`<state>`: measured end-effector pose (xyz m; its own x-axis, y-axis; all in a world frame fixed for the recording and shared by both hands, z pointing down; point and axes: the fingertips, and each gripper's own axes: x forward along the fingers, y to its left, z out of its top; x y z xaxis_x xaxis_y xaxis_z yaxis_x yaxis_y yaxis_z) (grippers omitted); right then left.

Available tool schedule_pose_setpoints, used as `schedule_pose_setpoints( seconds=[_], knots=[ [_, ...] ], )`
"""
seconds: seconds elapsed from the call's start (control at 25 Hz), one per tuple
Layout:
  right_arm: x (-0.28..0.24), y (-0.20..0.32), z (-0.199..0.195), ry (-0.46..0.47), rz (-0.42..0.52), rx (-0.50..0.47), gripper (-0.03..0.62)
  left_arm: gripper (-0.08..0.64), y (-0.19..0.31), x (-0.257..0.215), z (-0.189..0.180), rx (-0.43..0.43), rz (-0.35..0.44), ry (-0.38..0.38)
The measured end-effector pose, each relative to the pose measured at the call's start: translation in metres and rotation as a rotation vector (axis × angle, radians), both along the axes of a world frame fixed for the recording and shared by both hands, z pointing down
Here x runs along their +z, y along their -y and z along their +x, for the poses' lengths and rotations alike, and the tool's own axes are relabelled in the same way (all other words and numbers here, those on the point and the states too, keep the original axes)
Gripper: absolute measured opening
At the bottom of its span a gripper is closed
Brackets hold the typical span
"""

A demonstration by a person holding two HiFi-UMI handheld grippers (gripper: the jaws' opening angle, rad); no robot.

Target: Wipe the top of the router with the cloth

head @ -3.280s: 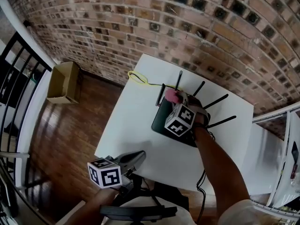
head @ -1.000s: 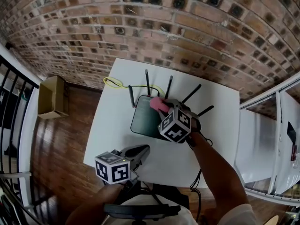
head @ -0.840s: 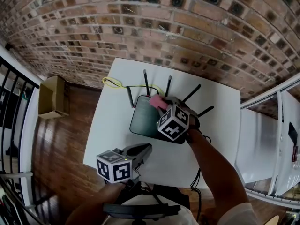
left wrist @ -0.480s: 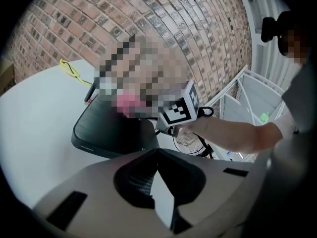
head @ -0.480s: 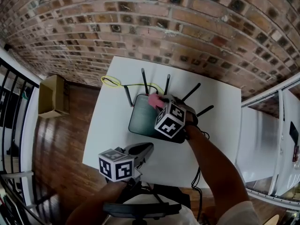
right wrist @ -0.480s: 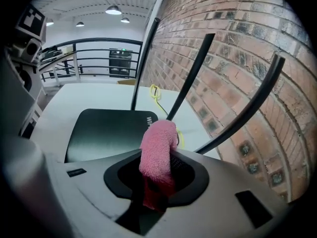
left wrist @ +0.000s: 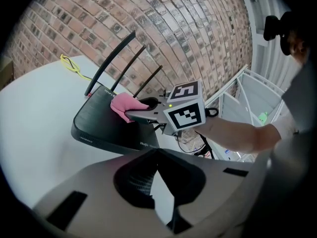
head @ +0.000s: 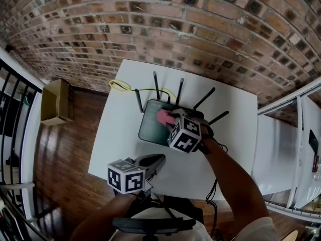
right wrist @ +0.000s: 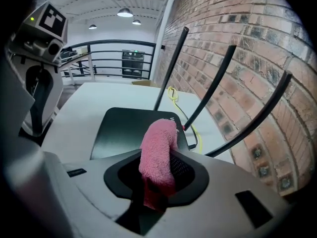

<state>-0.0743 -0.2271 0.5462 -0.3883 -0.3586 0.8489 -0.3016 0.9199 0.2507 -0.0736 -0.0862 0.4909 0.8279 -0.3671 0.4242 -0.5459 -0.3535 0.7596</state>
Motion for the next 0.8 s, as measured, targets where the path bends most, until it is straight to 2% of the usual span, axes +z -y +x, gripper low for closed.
schedule_pose_setpoints(
  seconds=[0.36, 0.8],
  knots=[
    [-0.001, -0.055, -0.008, 0.017, -0.034, -0.084, 0.124, 0.002, -0.022, -0.001, 0.0, 0.014, -0.009, -0.004],
    [-0.003, -0.112, -0.011, 0.053, -0.062, -0.124, 0.124, 0.002, -0.051, -0.002, 0.006, 0.048, -0.012, -0.001]
  ],
)
